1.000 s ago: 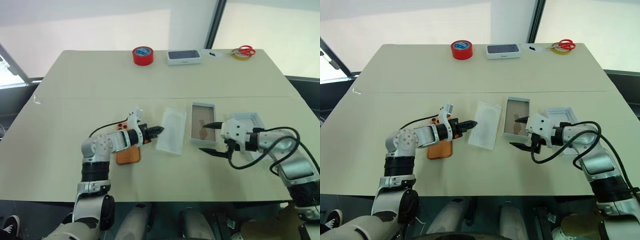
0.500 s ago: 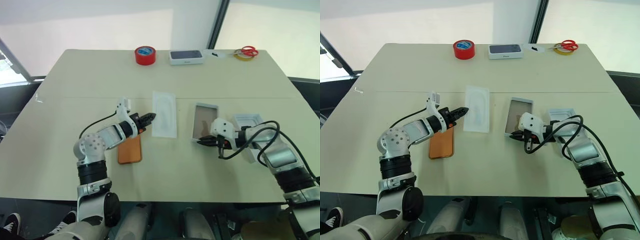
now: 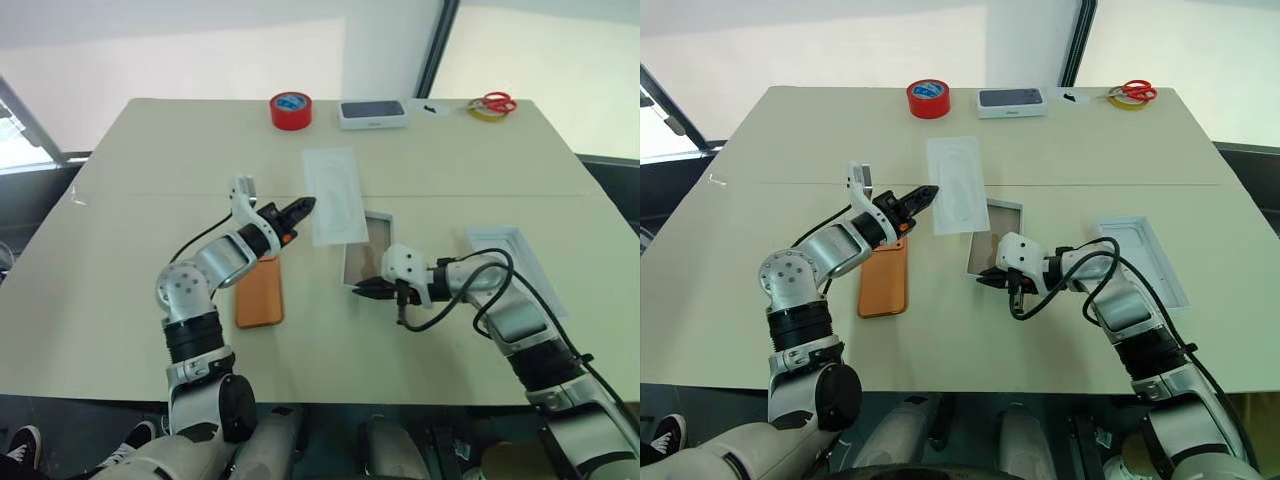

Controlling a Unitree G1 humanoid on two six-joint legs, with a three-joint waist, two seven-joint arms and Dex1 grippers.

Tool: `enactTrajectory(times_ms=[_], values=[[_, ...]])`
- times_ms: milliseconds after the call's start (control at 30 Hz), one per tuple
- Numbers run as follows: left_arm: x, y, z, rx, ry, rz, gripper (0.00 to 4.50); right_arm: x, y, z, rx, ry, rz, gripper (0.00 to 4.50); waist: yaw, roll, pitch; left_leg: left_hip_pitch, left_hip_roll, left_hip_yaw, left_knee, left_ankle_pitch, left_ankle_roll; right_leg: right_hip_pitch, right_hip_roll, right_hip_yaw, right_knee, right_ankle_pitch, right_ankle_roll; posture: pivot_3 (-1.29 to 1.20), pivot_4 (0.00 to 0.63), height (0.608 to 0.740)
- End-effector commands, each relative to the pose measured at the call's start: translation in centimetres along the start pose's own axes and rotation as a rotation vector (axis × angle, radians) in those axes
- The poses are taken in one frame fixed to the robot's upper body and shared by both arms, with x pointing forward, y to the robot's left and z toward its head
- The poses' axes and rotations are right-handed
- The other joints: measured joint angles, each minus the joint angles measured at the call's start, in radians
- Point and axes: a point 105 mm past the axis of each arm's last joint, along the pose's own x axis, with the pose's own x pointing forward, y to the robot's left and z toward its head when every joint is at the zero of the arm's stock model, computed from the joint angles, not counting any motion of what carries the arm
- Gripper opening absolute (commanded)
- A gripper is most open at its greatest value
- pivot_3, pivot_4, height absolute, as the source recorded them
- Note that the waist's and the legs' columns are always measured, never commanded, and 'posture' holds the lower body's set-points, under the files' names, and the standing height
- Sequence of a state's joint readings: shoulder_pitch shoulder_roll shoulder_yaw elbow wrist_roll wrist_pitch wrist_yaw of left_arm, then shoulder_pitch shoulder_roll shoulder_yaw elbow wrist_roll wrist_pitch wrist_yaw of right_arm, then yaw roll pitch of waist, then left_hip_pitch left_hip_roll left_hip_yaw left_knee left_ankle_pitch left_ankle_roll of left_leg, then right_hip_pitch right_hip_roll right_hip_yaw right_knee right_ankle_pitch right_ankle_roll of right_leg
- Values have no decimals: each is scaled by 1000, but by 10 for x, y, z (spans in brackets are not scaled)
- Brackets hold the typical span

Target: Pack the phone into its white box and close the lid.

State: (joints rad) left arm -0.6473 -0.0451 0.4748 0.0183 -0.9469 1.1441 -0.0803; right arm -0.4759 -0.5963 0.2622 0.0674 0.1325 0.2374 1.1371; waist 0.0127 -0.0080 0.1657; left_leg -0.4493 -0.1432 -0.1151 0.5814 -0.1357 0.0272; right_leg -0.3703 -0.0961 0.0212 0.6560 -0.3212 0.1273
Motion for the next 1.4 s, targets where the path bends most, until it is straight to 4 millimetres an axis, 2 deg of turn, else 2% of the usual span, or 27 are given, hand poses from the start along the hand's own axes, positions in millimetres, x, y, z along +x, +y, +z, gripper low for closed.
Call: enactTrajectory(times_ms=[33,267,400,500,767,1033,1133,1200,1400], values=[[0,-6,-8,43,25,-26,0,-11,-2,16,-29,-43,-4,899,0,0,0,0,0,0,0,0,0,0,0,0,0,0,0,0,150,740],[-1,-5,-16,88,52,-48,0,-60,-9,8,-24,26,-132,4434,3,0,0,0,0,0,0,0,0,0,-1,0,0,0,0,0,150,740],[6,-6,-27,125,109,-66,0,-88,-7,-5,0,86,-212,4434,1,0,0,0,0,0,-1,0,0,0,-1,0,0,0,0,0,150,740],[10,-8,-35,122,153,-95,0,-100,-15,-8,31,71,-288,4434,-2,0,0,0,0,0,-1,0,0,0,-1,0,0,0,0,0,150,740],[24,3,-38,168,177,-69,0,-107,-15,-9,39,63,-341,4434,1,0,0,-1,0,0,-1,0,0,-1,-1,1,0,0,0,0,150,740],[29,-1,-47,130,205,-103,0,-109,-10,-13,47,74,-353,4434,0,0,0,-1,0,0,0,0,0,-1,-1,0,-1,0,0,0,150,740],[30,0,-47,153,204,-89,887,-107,-12,-13,37,72,-358,4500,0,0,0,-1,0,0,0,0,0,-1,-1,0,-1,0,0,0,150,740],[28,1,-45,156,202,-78,1799,-106,-12,-12,37,66,-357,4500,0,-1,0,-1,0,0,0,0,0,-1,-1,0,-1,0,0,0,150,740],[18,-4,-35,182,183,-91,1799,-100,-16,-8,27,49,-350,4500,0,-1,0,-1,0,0,-1,0,0,-1,-1,0,-1,0,0,0,150,740]])
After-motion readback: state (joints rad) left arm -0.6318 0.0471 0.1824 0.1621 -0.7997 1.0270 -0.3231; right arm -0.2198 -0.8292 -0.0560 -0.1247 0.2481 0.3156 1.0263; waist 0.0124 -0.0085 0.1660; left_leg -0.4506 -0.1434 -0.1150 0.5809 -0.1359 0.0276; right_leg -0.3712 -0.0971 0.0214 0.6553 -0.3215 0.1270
